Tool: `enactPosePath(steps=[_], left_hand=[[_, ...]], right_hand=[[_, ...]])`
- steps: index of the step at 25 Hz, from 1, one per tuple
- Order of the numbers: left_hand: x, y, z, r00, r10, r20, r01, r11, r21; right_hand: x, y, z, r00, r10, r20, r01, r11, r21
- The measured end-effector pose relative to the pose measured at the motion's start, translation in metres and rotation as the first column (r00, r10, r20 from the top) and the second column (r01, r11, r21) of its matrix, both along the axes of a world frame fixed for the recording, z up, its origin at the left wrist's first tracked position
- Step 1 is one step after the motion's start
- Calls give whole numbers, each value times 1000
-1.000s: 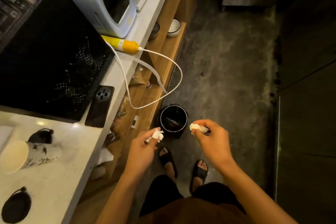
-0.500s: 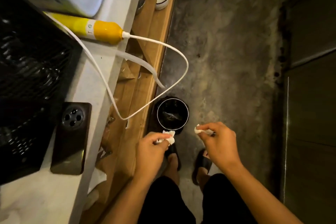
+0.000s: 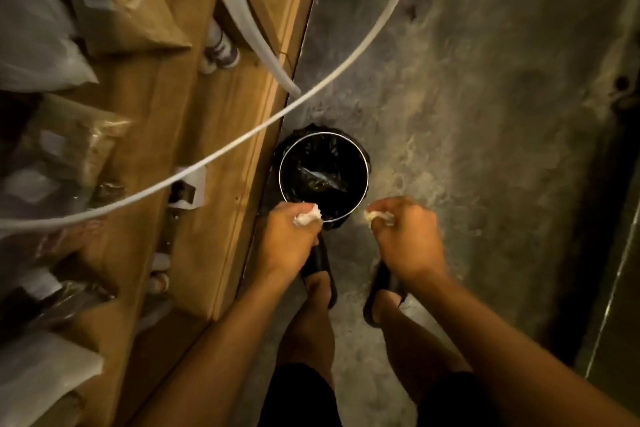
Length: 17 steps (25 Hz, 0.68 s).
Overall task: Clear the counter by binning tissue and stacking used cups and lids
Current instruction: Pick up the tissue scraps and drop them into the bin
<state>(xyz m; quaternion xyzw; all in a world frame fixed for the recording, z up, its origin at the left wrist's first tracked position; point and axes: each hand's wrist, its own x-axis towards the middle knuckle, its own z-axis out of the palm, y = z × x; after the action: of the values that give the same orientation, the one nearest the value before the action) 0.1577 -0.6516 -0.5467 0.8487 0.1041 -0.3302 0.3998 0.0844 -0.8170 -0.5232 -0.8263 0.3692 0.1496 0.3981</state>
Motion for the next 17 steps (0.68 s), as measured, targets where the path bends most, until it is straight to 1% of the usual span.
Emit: enactPosePath(steps=[2,4,5,8,10,14,16,17], left_hand=[[8,-10,-45,995,-96,-12,97,994,55],[16,-23,-96,975,-223,16,219,965,143],[20,-28,-121,965,-260,28,250,950,188],[29,-39,-184,962,-273,7,260,923,283],[35,-46,-223,950,-311,-34,304,895,327],[44,-53,-280,918,-392,-63,382,829,409],[45,-56,-291,900,-427,-89,421,799,428],[44,-56,-291,906,-407,-112,416,812,409]], right_hand=[[7,-3,-36,1000,-17,-5,17,1000,8],[13,-5,-74,1000,-13,8,13,1000,-2],[16,-5,-92,1000,-11,18,11,1000,-3],[16,-7,-142,998,-26,52,26,1000,-3],[12,-11,-166,997,-40,71,41,999,-2],[14,-14,-201,996,-44,77,45,999,-10],[15,-15,-210,994,-67,91,68,998,-7],[15,-14,-211,993,-72,95,73,997,-1]])
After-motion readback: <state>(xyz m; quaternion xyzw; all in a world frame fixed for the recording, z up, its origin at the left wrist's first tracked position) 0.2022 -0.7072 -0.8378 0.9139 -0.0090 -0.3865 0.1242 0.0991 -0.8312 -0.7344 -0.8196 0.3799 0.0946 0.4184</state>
